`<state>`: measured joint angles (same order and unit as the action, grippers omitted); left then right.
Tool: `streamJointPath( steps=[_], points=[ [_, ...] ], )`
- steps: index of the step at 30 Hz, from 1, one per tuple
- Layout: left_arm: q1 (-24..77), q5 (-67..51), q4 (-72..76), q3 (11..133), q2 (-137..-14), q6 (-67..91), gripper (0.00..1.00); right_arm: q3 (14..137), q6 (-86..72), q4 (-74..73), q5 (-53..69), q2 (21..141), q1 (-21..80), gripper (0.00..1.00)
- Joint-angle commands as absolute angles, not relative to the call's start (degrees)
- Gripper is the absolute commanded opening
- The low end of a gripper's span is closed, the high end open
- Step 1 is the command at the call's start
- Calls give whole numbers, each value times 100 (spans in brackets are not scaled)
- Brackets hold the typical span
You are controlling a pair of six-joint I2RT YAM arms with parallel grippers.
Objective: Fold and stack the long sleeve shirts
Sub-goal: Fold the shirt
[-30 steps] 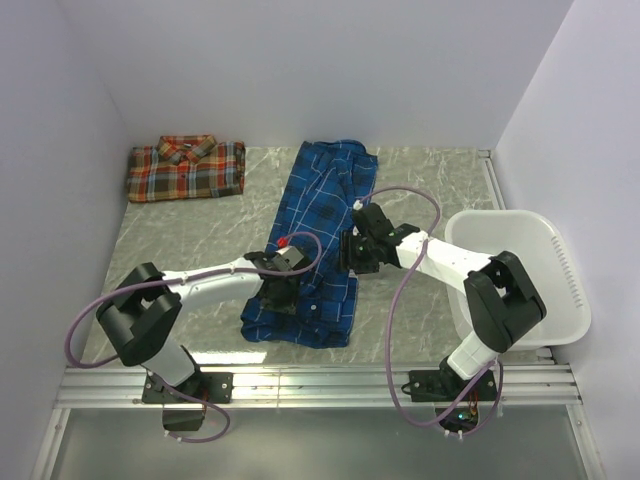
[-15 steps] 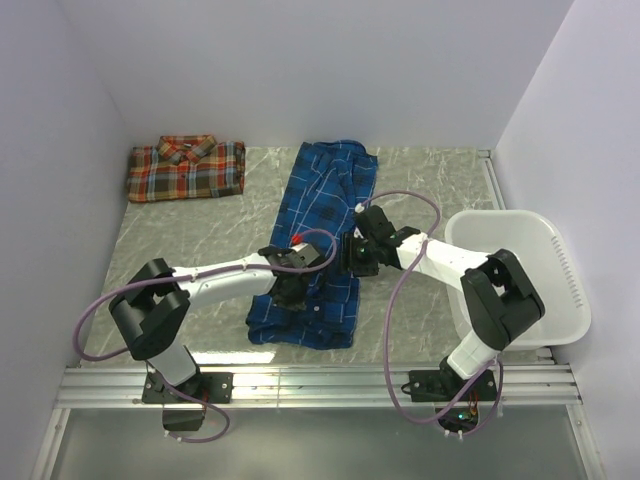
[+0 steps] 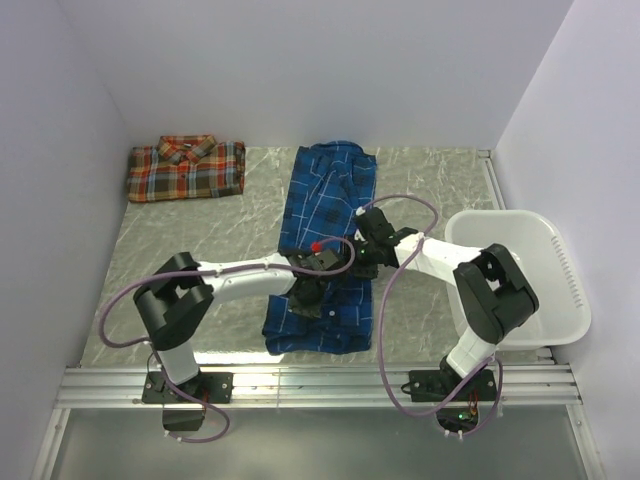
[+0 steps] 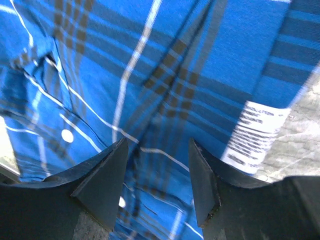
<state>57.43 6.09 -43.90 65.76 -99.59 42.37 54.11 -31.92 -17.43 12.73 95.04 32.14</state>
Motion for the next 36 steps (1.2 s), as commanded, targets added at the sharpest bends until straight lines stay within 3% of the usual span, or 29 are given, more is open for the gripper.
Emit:
streamJointPath(
  steps=[1,6,9,12,13,15,16,20,27,31,36],
  points=[
    [5818,-69,-3965,6469,-10063,4026,6,5388,-3261,-1503,1353,9536,3120,59],
    [5836,-281,-3621,6372,-10011,3850,14,5309,-3261,-1389,1468,9475,3006,59],
    [5836,-194,-3595,6459,-9853,3850,23,5230,-3243,-1354,1573,9343,2883,59],
    [5827,-18,-3621,6617,-9607,3876,43,5203,-3164,-1397,1591,9124,2804,60],
    [5818,-18,-3630,6653,-9467,3876,58,5221,-3129,-1432,1600,9080,2804,60],
    [5748,156,-3639,6767,-9248,3911,71,5256,-3103,-1468,1643,8974,2786,61],
    [5713,184,-3647,6785,-9176,3937,73,5265,-3111,-1503,1670,8948,2786,61],
    [5125,62,-3385,6558,-8667,4218,71,5291,-3111,-1608,1539,8781,2786,60],
    [3930,-492,-2787,5556,-7761,4517,58,5256,-2822,-1872,1748,8447,2760,56],
    [3499,-764,-2506,5283,-7839,4561,53,5256,-2909,-1732,2311,8411,2935,46],
    [3173,-958,-2268,4984,-8129,4693,51,5212,-3155,-1468,2856,8867,3252,46]
  ],
)
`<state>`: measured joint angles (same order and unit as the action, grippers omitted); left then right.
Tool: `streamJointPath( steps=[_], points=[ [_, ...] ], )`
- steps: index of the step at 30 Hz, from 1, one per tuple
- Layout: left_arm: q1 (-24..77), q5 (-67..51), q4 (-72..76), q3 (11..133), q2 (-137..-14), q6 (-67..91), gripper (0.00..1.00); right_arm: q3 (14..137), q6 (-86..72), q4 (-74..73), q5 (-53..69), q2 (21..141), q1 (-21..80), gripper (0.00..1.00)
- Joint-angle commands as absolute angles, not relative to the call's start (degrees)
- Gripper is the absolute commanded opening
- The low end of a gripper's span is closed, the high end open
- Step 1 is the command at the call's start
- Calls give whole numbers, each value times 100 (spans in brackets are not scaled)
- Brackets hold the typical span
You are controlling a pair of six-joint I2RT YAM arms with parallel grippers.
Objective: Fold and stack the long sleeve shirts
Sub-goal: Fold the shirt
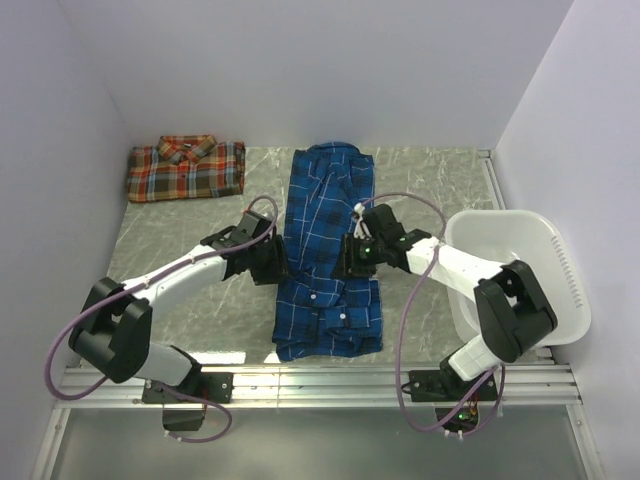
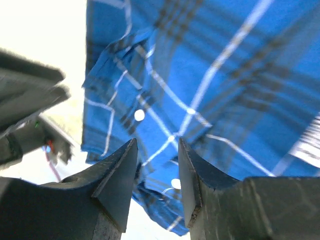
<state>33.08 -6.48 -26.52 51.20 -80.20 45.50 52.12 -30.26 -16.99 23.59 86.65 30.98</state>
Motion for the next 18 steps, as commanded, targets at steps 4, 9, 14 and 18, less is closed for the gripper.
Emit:
streamJointPath(
  steps=[4,9,14,18],
  points=[
    [3111,-792,-2408,4861,-8148,4720,54,5238,-3217,-1616,2673,9368,3305,46],
    [3103,-738,-2584,4597,-7902,4729,56,5405,-2954,-2082,2224,9685,3305,46],
    [3102,-887,-2681,4273,-7568,4720,66,5379,-2892,-2258,1698,9019,3305,47],
    [3111,-1203,-2725,3921,-7270,4720,71,5335,-2839,-2706,1153,8500,3296,54]
  ],
)
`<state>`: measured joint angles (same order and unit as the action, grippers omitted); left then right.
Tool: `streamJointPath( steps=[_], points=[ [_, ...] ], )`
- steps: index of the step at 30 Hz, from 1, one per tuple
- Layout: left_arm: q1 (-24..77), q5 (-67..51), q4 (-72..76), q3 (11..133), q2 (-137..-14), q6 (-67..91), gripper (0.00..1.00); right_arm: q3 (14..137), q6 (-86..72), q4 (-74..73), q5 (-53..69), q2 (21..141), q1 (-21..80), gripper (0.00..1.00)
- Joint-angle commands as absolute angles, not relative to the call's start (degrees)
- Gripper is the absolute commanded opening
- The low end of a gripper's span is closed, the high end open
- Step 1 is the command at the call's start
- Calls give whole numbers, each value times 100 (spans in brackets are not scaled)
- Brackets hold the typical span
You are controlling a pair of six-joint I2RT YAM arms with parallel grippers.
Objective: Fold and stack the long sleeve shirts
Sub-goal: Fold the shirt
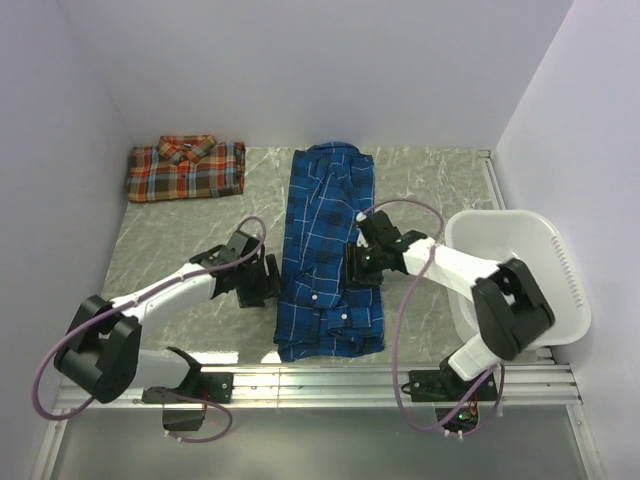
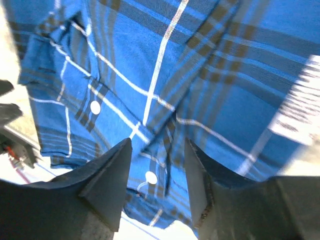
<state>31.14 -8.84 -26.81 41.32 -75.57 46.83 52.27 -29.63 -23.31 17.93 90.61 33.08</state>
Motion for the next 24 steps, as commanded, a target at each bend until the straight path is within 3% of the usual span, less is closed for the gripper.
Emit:
streamJointPath(
  steps=[1,11,19,24],
  points=[
    [3111,-1282,-2733,3859,-7234,4711,71,5204,-2874,-2820,1047,8264,3287,57],
    [3559,-1960,-2593,3375,-7145,4720,67,3772,-3507,-3305,1081,6927,2848,75],
    [3911,-2056,-2400,3217,-7392,4878,62,2962,-3595,-3041,1749,6723,2593,74],
    [3937,-2136,-2206,3076,-7567,4940,57,2795,-3647,-2690,2162,6908,2593,68]
  ],
)
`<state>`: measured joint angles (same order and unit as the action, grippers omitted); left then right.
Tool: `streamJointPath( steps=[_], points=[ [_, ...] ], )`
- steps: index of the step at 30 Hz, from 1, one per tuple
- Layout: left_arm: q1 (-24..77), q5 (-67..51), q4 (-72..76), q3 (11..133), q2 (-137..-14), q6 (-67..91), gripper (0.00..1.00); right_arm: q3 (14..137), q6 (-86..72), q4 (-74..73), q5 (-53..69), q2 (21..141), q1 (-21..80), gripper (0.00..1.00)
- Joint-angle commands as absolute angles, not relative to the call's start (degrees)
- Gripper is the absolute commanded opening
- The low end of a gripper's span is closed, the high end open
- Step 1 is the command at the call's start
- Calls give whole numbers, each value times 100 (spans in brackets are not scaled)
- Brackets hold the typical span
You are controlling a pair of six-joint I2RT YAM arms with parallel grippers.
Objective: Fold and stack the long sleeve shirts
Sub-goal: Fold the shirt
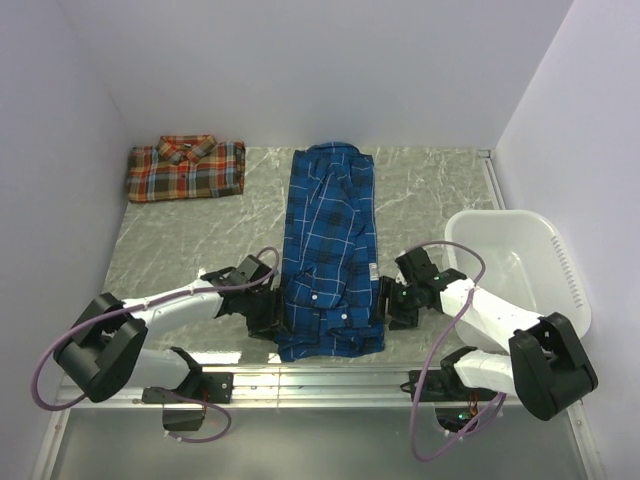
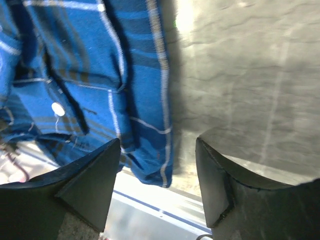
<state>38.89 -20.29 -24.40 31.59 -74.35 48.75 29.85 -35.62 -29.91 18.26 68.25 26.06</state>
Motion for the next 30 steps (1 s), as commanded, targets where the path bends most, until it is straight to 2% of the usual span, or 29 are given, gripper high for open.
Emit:
streamJointPath(
  steps=[1,7,9,10,12,13,16,26,30],
  points=[
    [3946,-2144,-2215,3085,-7585,4948,56,2778,-3656,-2663,2197,6908,2593,66],
    [3981,-2197,-2180,3067,-7602,4975,46,2716,-3630,-2505,2381,6970,2619,57],
    [3990,-2197,-2215,3094,-7603,4966,34,2725,-3612,-2479,2452,7040,2672,51],
    [3982,-2206,-2224,3102,-7585,4975,32,2725,-3604,-2479,2470,7023,2698,40],
    [3981,-2171,-2285,3129,-7480,4975,21,2733,-3586,-2522,2479,6918,2707,29],
    [3990,-2153,-2346,3190,-7453,4975,17,2760,-3551,-2575,2426,6882,2707,18],
    [3990,-2144,-2566,3313,-7295,4992,2,2918,-3411,-2891,2312,6715,2698,0],
    [3955,-2347,-3199,4051,-6776,5098,0,3927,-3173,-3735,2487,6258,2698,0],
    [3457,-2390,-3138,4350,-6943,5001,0,4420,-2998,-3867,2312,6476,2532,0]
  ],
)
